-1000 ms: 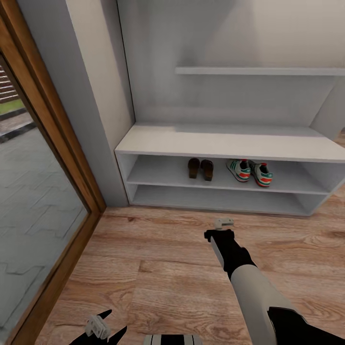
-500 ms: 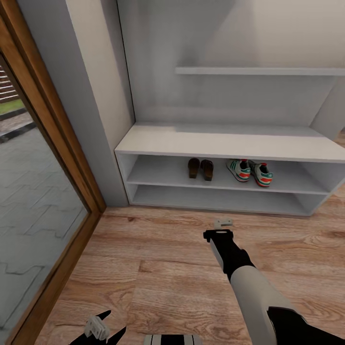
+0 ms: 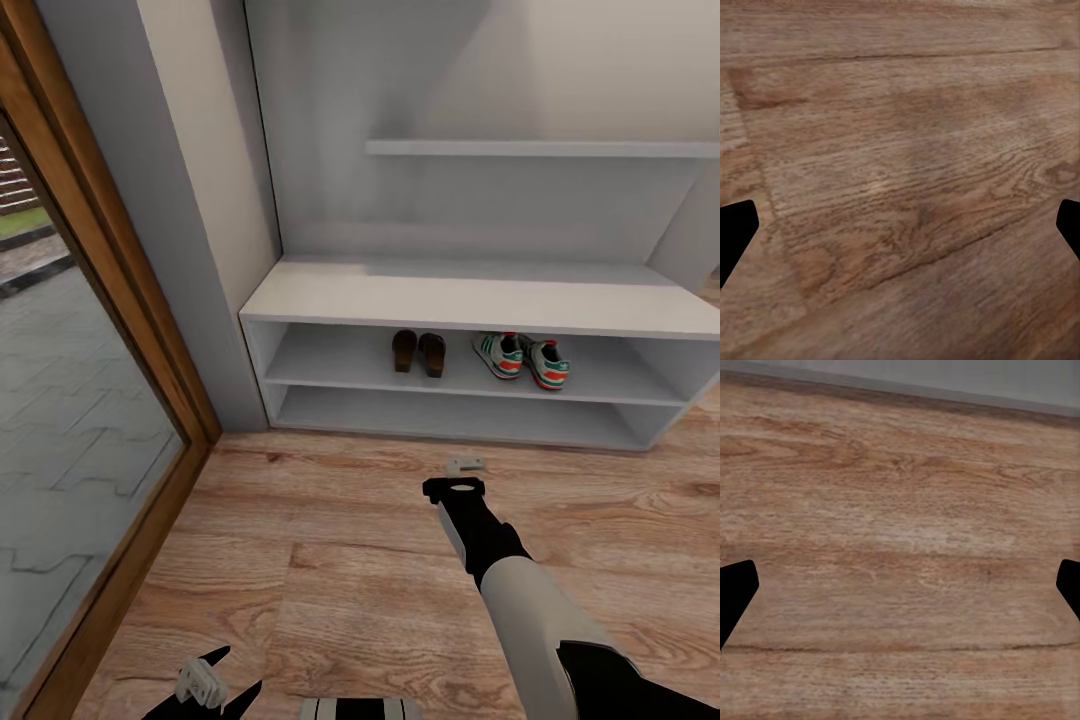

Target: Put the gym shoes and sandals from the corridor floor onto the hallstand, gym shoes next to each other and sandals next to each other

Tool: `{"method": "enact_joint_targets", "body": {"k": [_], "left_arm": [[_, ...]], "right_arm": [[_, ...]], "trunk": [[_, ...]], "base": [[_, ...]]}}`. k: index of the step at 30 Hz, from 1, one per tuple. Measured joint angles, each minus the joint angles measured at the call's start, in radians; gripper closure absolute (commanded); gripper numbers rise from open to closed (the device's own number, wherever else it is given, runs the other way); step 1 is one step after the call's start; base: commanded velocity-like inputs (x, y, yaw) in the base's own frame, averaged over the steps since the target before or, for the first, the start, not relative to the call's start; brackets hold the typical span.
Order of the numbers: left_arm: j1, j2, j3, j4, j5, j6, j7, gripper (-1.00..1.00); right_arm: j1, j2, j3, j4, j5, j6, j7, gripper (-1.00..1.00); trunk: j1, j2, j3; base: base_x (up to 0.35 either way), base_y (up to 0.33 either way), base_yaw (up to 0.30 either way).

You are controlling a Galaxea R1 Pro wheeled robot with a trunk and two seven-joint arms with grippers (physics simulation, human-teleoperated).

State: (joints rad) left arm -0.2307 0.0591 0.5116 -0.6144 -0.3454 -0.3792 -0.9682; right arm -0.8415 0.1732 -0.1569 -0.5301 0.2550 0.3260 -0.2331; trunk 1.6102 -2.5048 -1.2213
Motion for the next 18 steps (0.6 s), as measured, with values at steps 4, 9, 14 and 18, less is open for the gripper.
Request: {"method": "enact_joint_targets", "body": {"k": [4,9,14,18], "left_arm": [[0.000,-0.001,0.000,0.000,-0.001,0.000,0.001,-1.00],[0.000,-0.002,0.001,0.000,-0.001,0.001,0.002,-1.00],[-0.001,-0.002,0.001,0.000,-0.001,0.002,0.003,-1.00],[-0.002,-0.002,0.001,0.000,-0.001,0.002,0.003,-1.00]], "right_arm": [[0.006,0.000,0.000,0.001,0.000,-0.024,0.012,-1.00],[0.018,-0.018,0.000,0.004,0.002,-0.047,0.043,-1.00],[0.033,-0.072,0.000,0.022,0.000,-0.078,0.109,-1.00],[0.037,-0.103,0.000,0.035,0.000,-0.099,0.162,-1.00]], "trunk": [[-0.002,0.001,0.015],[-0.004,0.002,0.035],[-0.006,0.003,0.054],[-0.008,0.004,0.070]], "base": [[0.000,0.000,0.000],[0.000,0.000,0.000],[0.000,0.000,0.000],[0.000,0.000,0.000]]}}
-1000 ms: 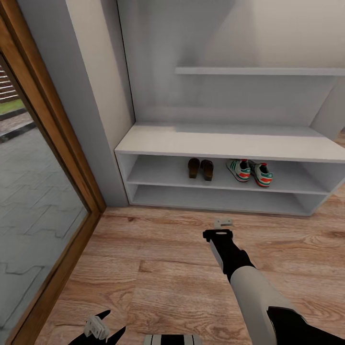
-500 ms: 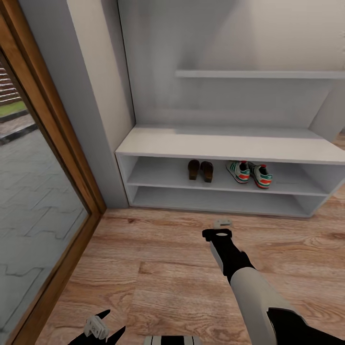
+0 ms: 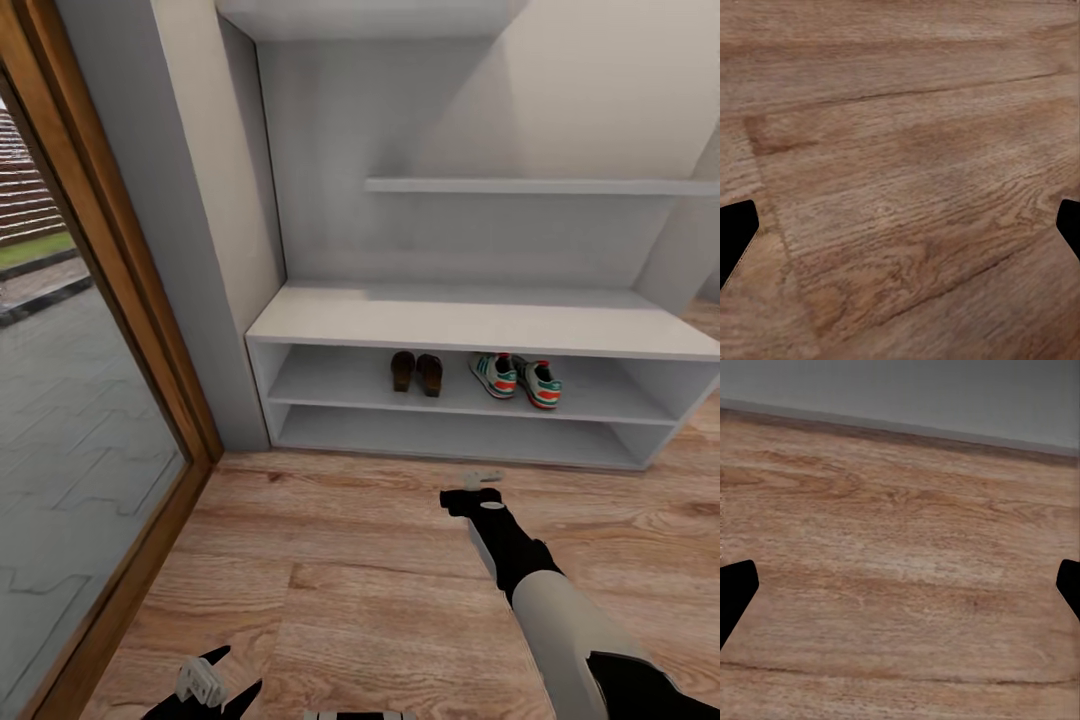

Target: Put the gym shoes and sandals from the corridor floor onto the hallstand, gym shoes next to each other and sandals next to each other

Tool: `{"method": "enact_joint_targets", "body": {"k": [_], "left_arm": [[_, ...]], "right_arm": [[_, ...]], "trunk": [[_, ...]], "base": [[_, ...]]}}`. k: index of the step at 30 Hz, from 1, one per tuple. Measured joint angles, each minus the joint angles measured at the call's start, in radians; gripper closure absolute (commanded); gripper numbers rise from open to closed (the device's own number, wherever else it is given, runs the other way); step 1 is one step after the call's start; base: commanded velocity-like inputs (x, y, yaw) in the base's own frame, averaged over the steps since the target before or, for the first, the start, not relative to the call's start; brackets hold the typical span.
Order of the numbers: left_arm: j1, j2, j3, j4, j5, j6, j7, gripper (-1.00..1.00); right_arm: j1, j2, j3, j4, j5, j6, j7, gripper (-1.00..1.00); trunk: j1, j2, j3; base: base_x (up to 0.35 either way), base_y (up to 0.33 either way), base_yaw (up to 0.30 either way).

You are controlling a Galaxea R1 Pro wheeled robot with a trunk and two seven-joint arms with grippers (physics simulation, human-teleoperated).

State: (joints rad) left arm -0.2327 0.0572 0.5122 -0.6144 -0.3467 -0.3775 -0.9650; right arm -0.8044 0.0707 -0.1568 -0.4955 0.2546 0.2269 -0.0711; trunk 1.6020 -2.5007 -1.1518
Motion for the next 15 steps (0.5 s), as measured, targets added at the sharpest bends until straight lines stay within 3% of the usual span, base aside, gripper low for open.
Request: {"method": "enact_joint_targets", "body": {"k": [6,15], "left_arm": [[-0.001,-0.001,0.000,0.001,0.000,0.000,0.001,-1.00],[-0.001,-0.002,0.000,0.001,0.000,0.001,0.001,-1.00]], "right_arm": [[0.005,-0.061,-0.001,0.048,0.002,-0.037,0.107,-1.00],[0.012,-0.133,0.002,0.169,0.002,-0.135,0.164,-1.00]], "trunk": [[-0.009,0.014,0.022],[-0.043,0.077,0.050]], "base": [[0.000,0.000,0.000],[0.000,0.000,0.000]]}}
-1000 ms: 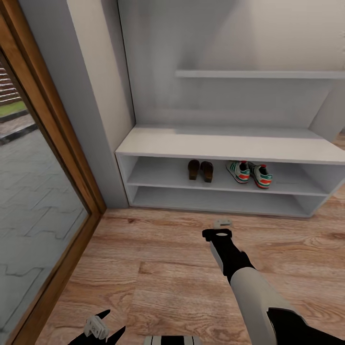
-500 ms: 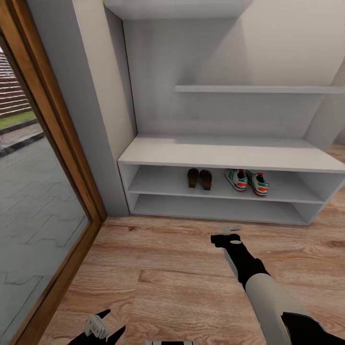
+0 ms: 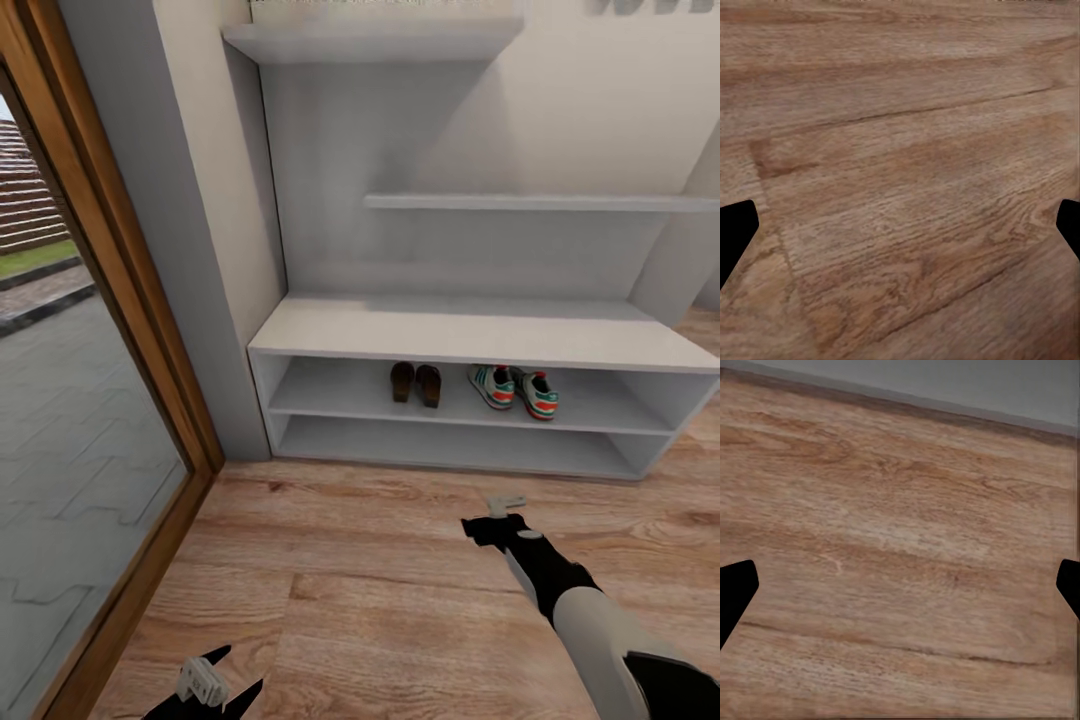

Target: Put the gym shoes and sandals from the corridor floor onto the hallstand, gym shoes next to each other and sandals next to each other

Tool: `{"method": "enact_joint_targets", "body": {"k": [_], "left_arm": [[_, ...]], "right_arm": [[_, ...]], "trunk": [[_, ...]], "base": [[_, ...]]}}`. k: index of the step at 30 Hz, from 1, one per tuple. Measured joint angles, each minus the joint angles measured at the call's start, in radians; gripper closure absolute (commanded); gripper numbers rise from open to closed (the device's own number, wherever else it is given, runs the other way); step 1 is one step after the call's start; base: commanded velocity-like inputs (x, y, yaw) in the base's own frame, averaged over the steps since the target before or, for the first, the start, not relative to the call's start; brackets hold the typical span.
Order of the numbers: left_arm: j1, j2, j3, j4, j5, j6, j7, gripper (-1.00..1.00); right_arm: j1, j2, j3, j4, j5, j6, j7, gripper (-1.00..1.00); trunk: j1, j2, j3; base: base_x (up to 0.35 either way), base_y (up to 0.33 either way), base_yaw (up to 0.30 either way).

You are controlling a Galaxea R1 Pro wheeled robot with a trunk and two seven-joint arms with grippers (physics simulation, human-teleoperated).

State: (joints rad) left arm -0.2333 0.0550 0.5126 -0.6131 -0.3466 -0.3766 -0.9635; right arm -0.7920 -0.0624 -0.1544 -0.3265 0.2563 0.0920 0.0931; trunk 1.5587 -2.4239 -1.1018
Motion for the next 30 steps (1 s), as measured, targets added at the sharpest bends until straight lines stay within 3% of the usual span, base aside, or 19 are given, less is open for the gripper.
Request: {"method": "enact_joint_targets", "body": {"k": [10,14,17,23,30], "left_arm": [[0.000,0.001,0.001,0.000,0.000,0.001,0.000,-1.00],[0.000,0.001,0.002,0.005,0.000,0.001,0.024,-1.00],[0.000,0.000,0.001,0.008,0.000,0.001,0.041,-1.00],[0.002,0.001,-0.001,0.014,0.000,0.000,0.094,-1.00],[0.004,0.003,-0.002,0.016,-0.001,-0.001,0.108,-1.00]], "right_arm": [[0.012,-0.065,0.000,0.188,0.004,-0.201,0.064,-1.00],[0.045,-0.102,0.002,0.276,0.005,-0.292,0.113,-1.00],[0.060,-0.111,0.001,0.283,0.004,-0.307,0.126,-1.00],[0.117,-0.138,0.001,0.295,0.002,-0.365,0.222,-1.00],[0.191,-0.149,0.001,0.295,0.001,-0.404,0.246,-1.00]], "trunk": [[-0.038,0.070,0.031],[-0.054,0.098,0.044],[-0.065,0.119,0.053],[-0.088,0.161,0.072],[-0.115,0.210,0.094]], "base": [[0.000,0.000,0.000],[0.000,0.000,-0.009],[0.000,0.000,-0.037],[0.000,0.000,-0.021],[0.000,0.000,-0.003]]}}
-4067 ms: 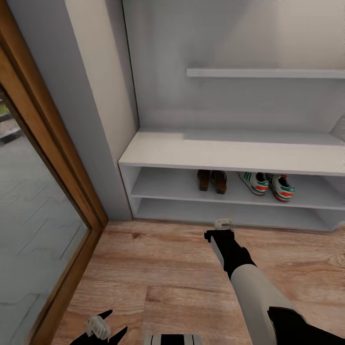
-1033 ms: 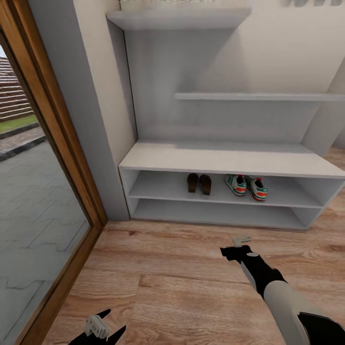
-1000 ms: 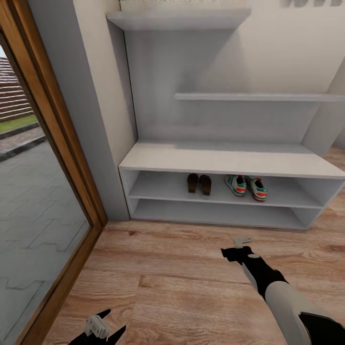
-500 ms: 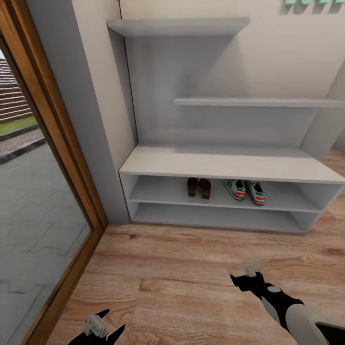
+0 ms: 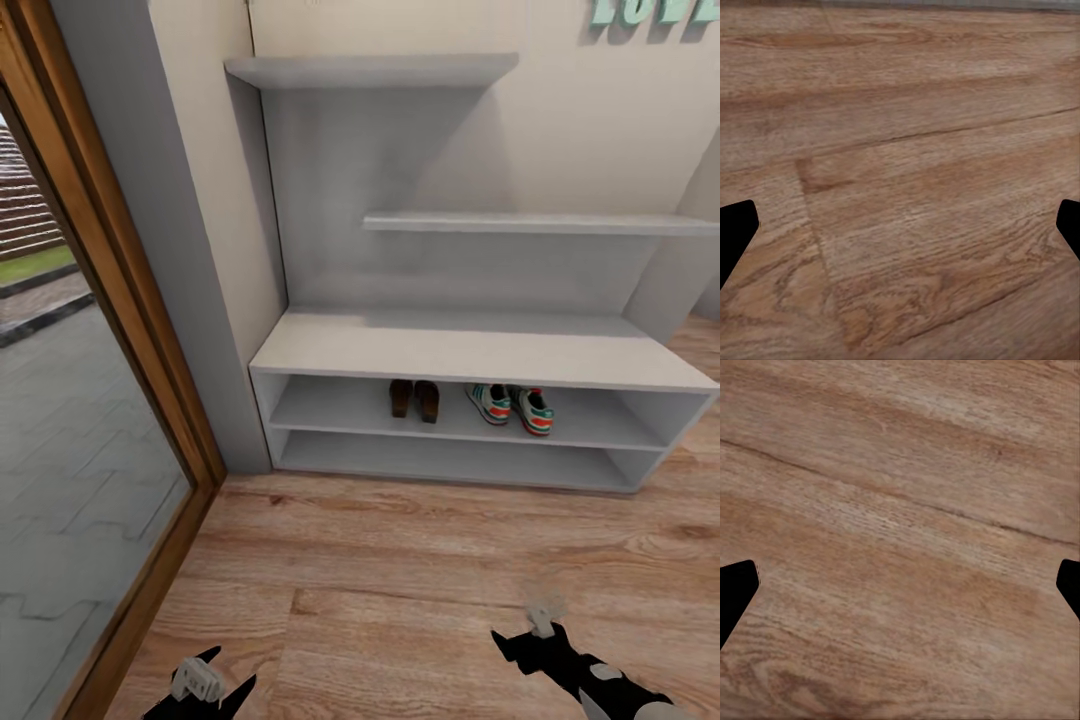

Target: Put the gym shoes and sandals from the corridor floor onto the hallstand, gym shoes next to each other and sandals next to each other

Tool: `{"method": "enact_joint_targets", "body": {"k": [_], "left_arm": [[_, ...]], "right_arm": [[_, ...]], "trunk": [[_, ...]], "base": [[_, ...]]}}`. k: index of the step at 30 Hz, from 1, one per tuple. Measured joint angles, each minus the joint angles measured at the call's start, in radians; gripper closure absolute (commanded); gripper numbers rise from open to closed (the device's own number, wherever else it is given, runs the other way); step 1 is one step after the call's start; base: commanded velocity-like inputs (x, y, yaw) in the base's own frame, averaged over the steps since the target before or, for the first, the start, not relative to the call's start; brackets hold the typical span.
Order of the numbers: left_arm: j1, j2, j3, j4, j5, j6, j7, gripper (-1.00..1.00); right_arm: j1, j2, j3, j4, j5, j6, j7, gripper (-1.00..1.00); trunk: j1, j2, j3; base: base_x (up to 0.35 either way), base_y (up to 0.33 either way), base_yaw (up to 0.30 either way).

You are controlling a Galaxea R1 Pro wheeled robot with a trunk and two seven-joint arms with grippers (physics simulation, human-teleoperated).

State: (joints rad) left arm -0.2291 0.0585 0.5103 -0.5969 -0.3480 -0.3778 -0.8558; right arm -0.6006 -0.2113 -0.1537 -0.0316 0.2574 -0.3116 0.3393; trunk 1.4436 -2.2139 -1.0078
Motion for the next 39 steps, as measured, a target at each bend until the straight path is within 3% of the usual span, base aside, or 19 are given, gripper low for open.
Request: {"method": "enact_joint_targets", "body": {"k": [3,8,16,22,30,32,39], "left_arm": [[-0.001,0.001,-0.001,0.001,0.000,-0.001,0.019,-1.00],[-0.001,0.002,0.011,0.002,0.003,-0.004,0.057,-1.00],[-0.001,0.001,0.078,0.028,0.001,-0.005,0.073,-1.00],[-0.001,0.004,0.092,0.047,0.000,-0.005,0.075,-1.00],[-0.001,0.007,0.102,0.068,-0.001,-0.002,0.096,-1.00],[-0.001,0.009,0.103,0.074,0.000,-0.001,0.134,-1.00],[-0.002,0.012,0.103,0.104,0.000,-0.007,0.214,-1.00]], "right_arm": [[0.049,0.000,0.002,0.001,0.002,-0.073,0.000,-1.00],[0.096,0.000,0.000,0.000,0.002,-0.125,-0.002,-1.00],[0.132,-0.001,-0.002,0.000,0.001,-0.141,-0.004,-1.00],[0.145,-0.001,-0.005,0.000,-0.010,-0.143,-0.004,-1.00],[0.157,0.000,-0.004,0.000,-0.108,-0.142,-0.003,-1.00],[0.163,-0.001,-0.005,0.000,-0.157,-0.143,-0.003,-1.00],[0.175,-0.001,-0.005,0.000,-0.218,-0.167,-0.006,-1.00]], "trunk": [[-0.011,0.021,0.009],[-0.031,0.056,0.025],[-0.061,0.112,0.052],[-0.084,0.154,0.076],[-0.115,0.210,0.109],[-0.123,0.224,0.117],[-0.150,0.273,0.146]], "base": [[0.000,0.000,0.000],[0.000,0.000,0.000],[0.000,0.000,-0.073],[0.000,0.000,-0.198],[0.000,0.000,-0.227],[0.000,0.000,-0.232],[0.000,0.000,-0.233]]}}
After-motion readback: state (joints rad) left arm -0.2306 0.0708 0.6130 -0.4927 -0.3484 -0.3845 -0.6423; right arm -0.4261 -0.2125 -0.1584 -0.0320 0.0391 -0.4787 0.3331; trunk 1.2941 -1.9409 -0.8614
